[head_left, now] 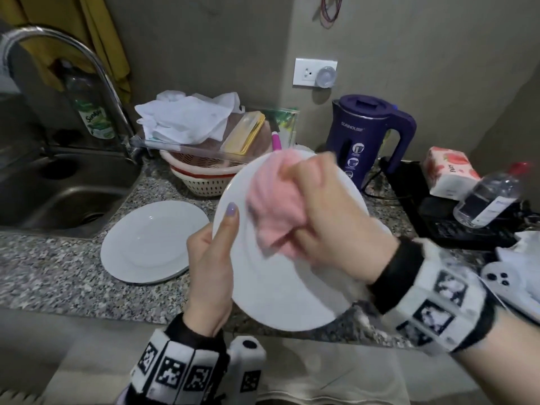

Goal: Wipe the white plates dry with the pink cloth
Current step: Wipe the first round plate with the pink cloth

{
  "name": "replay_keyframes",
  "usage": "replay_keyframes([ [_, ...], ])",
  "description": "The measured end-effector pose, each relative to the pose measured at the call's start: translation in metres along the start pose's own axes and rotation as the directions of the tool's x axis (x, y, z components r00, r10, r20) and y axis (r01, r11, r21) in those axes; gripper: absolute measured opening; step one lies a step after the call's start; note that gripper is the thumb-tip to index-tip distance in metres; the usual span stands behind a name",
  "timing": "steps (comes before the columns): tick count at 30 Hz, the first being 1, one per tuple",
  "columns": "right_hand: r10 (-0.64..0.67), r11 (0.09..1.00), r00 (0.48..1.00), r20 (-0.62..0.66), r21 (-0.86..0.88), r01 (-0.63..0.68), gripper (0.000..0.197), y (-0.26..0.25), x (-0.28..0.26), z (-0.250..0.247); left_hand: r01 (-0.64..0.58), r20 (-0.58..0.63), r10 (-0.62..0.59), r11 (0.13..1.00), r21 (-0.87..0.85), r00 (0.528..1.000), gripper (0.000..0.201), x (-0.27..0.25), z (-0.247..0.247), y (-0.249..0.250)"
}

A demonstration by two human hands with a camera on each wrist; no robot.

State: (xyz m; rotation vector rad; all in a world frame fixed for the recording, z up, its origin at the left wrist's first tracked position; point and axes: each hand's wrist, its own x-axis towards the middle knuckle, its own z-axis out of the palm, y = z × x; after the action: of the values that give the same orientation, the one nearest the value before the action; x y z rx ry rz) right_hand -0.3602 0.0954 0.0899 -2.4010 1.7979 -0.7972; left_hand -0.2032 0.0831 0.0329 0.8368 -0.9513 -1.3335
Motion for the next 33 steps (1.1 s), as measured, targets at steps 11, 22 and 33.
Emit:
replay_keyframes([
  [11,0.098,0.992,0.969,-0.225,0.101,-0.077,0.058,-0.002,-0.001,-0.011,-0.049,-0.009,0.048,0.998,-0.032,0.999,0.031,-0.001,0.0,0.007],
  [22,0.035,0.967,0.985,0.167,0.243,-0.076,0.058,-0.028,-0.077,0.031,-0.051,-0.118,0.043,0.997,-0.058,0.992,0.022,0.001,0.001,0.016],
  [33,0.103,0.977,0.993,-0.054,0.191,-0.091,0.077,-0.013,-0.032,0.032,-0.087,-0.064,0.089,0.996,0.025,0.994,0.028,-0.004,-0.003,0.003],
])
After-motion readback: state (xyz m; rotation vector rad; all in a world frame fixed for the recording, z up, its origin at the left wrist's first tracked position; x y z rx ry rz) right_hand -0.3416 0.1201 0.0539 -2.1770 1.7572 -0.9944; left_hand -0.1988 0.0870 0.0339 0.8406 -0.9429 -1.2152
